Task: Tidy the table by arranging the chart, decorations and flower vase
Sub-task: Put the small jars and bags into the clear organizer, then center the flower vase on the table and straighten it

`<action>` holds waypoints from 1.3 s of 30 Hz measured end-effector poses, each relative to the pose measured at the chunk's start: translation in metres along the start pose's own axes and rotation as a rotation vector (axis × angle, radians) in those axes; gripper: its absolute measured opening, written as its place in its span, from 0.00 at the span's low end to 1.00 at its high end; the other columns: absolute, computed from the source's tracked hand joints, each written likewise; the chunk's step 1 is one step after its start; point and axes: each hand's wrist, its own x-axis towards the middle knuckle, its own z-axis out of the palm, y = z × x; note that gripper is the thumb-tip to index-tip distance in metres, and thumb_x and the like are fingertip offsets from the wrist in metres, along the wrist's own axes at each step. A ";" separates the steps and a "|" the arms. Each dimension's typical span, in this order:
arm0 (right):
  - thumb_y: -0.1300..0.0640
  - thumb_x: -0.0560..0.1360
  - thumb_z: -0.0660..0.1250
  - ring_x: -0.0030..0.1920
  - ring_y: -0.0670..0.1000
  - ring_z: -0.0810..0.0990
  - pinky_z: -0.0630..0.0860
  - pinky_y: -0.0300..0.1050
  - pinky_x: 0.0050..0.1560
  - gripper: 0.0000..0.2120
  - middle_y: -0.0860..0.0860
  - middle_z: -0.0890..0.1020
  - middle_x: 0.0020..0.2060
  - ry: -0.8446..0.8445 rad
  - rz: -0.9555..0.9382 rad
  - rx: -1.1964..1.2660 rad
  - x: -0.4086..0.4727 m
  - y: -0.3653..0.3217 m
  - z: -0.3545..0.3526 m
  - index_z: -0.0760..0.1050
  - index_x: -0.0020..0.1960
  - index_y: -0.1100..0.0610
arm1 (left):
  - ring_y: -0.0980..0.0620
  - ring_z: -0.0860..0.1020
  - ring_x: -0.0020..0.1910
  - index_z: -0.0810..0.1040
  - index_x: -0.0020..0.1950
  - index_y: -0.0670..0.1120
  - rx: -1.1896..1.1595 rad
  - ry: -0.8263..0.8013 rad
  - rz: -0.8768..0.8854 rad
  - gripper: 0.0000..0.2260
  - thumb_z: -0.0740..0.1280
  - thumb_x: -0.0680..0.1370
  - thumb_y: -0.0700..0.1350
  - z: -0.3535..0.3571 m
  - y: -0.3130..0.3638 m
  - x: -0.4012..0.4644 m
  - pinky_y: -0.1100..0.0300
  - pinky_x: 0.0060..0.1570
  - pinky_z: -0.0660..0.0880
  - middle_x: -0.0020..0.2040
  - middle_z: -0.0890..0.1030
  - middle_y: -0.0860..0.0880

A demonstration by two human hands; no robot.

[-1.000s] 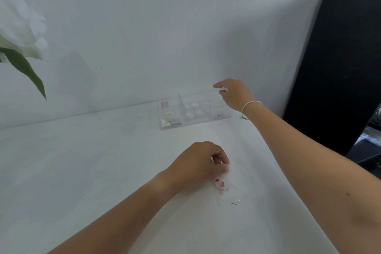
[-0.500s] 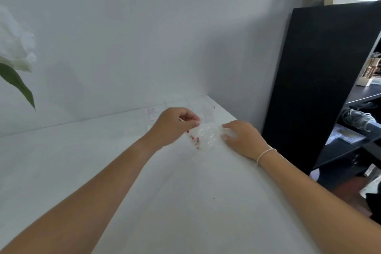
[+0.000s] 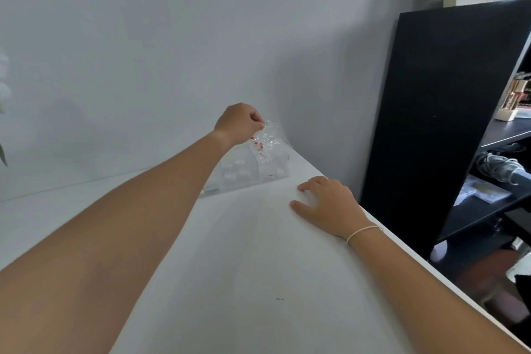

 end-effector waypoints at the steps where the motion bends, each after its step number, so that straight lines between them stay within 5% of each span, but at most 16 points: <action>1: 0.39 0.70 0.62 0.64 0.51 0.69 0.63 0.45 0.63 0.21 0.46 0.73 0.63 -0.002 0.001 0.004 0.000 0.000 0.000 0.72 0.60 0.46 | 0.52 0.77 0.41 0.81 0.42 0.43 0.024 -0.005 -0.013 0.04 0.66 0.73 0.40 0.002 -0.002 0.003 0.60 0.45 0.73 0.44 0.80 0.52; 13: 0.38 0.70 0.62 0.63 0.50 0.68 0.61 0.46 0.63 0.21 0.45 0.73 0.62 -0.016 0.014 0.040 0.003 0.001 0.001 0.72 0.59 0.45 | 0.44 0.77 0.52 0.81 0.46 0.46 0.367 0.041 0.004 0.10 0.60 0.73 0.39 0.025 -0.011 0.018 0.53 0.54 0.68 0.50 0.82 0.48; 25: 0.38 0.70 0.61 0.63 0.51 0.68 0.60 0.46 0.62 0.20 0.45 0.73 0.62 -0.009 0.020 0.041 0.003 0.001 0.001 0.73 0.58 0.45 | 0.48 0.75 0.59 0.79 0.53 0.48 0.262 -0.053 -0.074 0.09 0.64 0.75 0.43 0.027 -0.027 0.011 0.52 0.61 0.65 0.57 0.80 0.50; 39: 0.42 0.72 0.62 0.63 0.51 0.71 0.64 0.45 0.63 0.18 0.46 0.75 0.63 -0.036 0.017 0.028 -0.011 -0.007 -0.007 0.74 0.59 0.48 | 0.46 0.76 0.51 0.80 0.53 0.49 0.056 0.172 0.091 0.09 0.64 0.75 0.43 0.004 -0.028 -0.127 0.54 0.55 0.71 0.54 0.82 0.49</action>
